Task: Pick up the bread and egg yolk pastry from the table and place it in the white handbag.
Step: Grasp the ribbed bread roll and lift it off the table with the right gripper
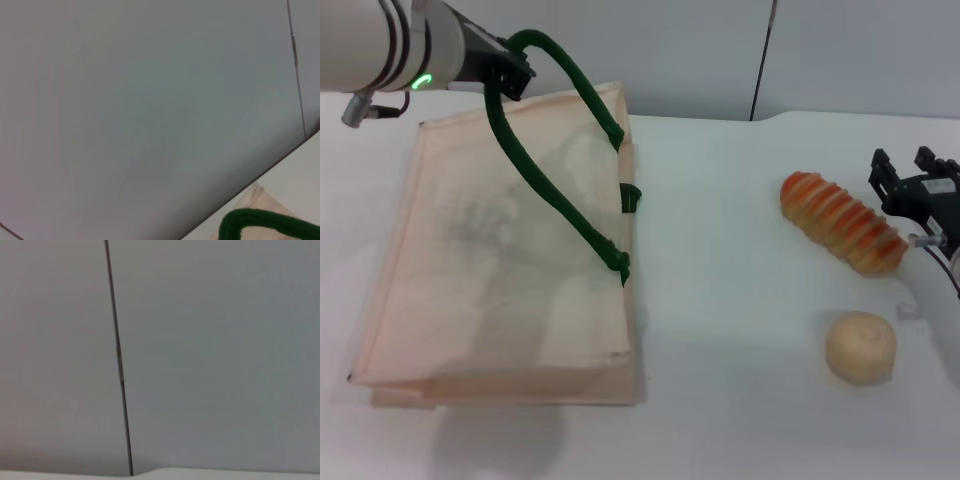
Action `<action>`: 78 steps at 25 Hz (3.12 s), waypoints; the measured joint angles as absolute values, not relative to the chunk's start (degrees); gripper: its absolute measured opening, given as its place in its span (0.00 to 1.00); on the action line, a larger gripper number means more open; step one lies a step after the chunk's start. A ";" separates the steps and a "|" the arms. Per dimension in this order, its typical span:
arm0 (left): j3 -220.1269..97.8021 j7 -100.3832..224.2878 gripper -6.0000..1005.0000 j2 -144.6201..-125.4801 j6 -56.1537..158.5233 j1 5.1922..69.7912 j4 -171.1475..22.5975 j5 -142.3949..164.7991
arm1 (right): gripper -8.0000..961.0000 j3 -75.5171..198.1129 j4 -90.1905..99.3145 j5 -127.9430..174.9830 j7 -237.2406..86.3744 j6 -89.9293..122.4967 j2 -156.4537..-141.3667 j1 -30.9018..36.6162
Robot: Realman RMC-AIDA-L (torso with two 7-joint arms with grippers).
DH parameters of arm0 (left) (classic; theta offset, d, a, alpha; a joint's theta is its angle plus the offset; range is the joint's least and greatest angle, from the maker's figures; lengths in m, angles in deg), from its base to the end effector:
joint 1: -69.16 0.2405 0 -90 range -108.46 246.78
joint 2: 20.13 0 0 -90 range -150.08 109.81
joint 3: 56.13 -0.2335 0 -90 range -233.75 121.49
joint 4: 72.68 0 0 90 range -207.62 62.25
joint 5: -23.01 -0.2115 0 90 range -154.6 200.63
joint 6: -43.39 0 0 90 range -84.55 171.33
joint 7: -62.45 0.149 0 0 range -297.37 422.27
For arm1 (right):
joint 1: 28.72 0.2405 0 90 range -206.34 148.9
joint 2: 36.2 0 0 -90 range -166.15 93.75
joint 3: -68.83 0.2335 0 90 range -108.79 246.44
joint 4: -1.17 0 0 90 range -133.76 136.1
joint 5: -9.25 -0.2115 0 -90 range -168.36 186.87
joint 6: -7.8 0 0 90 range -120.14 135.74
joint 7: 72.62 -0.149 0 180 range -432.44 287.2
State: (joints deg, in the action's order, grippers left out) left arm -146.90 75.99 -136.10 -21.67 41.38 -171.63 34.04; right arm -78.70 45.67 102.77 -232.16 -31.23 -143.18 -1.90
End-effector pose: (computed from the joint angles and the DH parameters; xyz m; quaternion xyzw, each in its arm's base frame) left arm -0.1087 0.3864 0.0728 -0.8434 -0.2196 0.0628 0.4864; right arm 0.2646 0.3628 -0.0350 -0.7380 0.3190 0.2163 0.5539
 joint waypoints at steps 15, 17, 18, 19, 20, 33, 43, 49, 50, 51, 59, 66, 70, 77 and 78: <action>-147.10 78.11 0.13 -136.23 -23.34 42.98 -181.42 34.28 | 0.58 -57.04 57.25 114.71 -217.21 -8.88 -141.84 -8.11; -147.10 78.11 0.13 -136.24 -23.42 42.97 -182.61 34.27 | 0.58 -53.36 58.48 117.84 -216.85 -5.49 -142.17 -9.12; -147.11 78.11 0.13 -136.24 -23.42 42.99 -183.32 34.32 | 0.58 -51.87 58.79 119.15 -216.85 -3.93 -142.35 -9.44; -147.15 78.11 0.13 -136.24 -23.45 42.99 -183.87 34.40 | 0.58 -50.73 58.93 120.16 -216.85 -2.67 -142.57 -9.63; -147.19 78.13 0.13 -136.24 -23.59 42.99 -184.37 34.46 | 0.58 -49.91 59.01 120.96 -216.84 -1.59 -142.73 -9.73; -147.27 79.40 0.13 -136.24 -27.52 42.58 -188.07 34.04 | 0.58 -44.21 63.41 122.13 -209.43 10.13 -143.73 -10.54; -147.27 79.83 0.13 -136.23 -28.69 41.86 -188.73 34.29 | 0.59 -34.46 65.96 122.27 -201.55 25.78 -145.05 -10.95; -147.27 80.04 0.13 -136.23 -29.00 41.49 -188.82 34.39 | 0.61 -29.13 66.23 127.52 -200.58 33.08 -146.40 -10.75; -147.27 80.04 0.13 -136.24 -29.16 41.31 -188.82 34.40 | 0.61 -27.97 66.53 128.89 -200.65 34.63 -146.64 -10.64; -147.27 80.04 0.13 -136.24 -29.24 41.18 -188.82 34.40 | 0.61 -26.86 66.92 130.12 -200.73 36.07 -146.90 -10.57; -147.27 80.04 0.13 -136.24 -29.29 40.86 -188.82 34.43 | 0.63 -19.08 68.88 140.83 -201.50 45.39 -149.38 -8.13; -147.27 80.03 0.13 -136.24 -29.30 40.71 -188.71 34.41 | 0.85 -15.05 68.12 150.06 -202.38 50.83 -151.86 -4.50; -147.27 80.02 0.13 -136.24 -29.35 40.62 -188.66 34.45 | 0.87 -15.08 67.83 151.64 -202.79 52.49 -151.94 -3.20; -147.27 80.17 0.13 -136.24 -29.39 40.59 -188.51 34.30 | 0.90 -15.94 67.90 151.80 -202.44 56.50 -151.95 -1.16; -147.27 80.18 0.13 -136.24 -29.39 40.59 -188.51 34.28 | 0.90 -15.96 67.69 151.94 -202.29 56.94 -151.95 -0.83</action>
